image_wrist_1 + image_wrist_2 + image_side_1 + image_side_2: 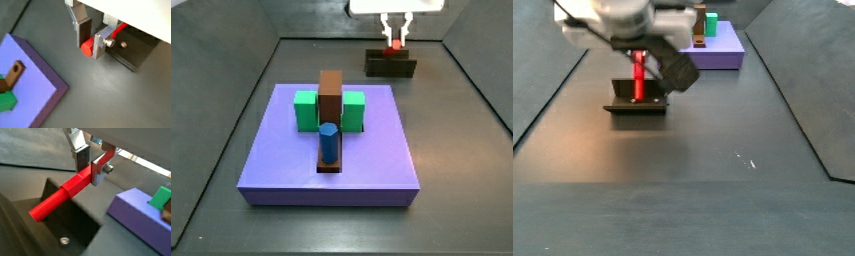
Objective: Pick up the red object. Move up. Place the red object on the fixture. Regrasp the red object. Move to above the board. Insert the red object.
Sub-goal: Place the red object on the fixture.
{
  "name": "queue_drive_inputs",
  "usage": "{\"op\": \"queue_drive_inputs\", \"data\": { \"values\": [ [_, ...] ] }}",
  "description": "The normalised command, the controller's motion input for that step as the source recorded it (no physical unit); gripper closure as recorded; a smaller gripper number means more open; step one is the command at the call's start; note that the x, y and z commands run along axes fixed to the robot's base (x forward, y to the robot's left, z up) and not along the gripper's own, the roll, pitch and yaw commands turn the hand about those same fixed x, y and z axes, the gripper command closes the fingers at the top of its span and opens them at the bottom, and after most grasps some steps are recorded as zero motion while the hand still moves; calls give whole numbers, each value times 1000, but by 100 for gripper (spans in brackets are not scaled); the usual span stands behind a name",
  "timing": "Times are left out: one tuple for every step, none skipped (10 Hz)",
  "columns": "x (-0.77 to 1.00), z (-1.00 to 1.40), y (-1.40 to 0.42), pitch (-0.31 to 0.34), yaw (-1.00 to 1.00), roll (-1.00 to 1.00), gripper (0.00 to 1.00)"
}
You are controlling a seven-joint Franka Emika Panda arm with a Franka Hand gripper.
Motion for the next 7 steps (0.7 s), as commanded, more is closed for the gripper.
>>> {"op": "queue_drive_inputs", "data": {
  "values": [
    [249, -449, 29, -120, -106, -51, 100],
    [237, -406, 49, -60, -109, 0, 100],
    [143, -360, 69, 0, -94, 69, 100],
    [0, -303, 97, 0, -60, 106, 100],
    [0, -191, 94, 0, -40, 0, 100],
    [0, -40, 169, -3, -80, -297, 100],
    [0, 0, 254, -83, -34, -629, 100]
  ]
}}
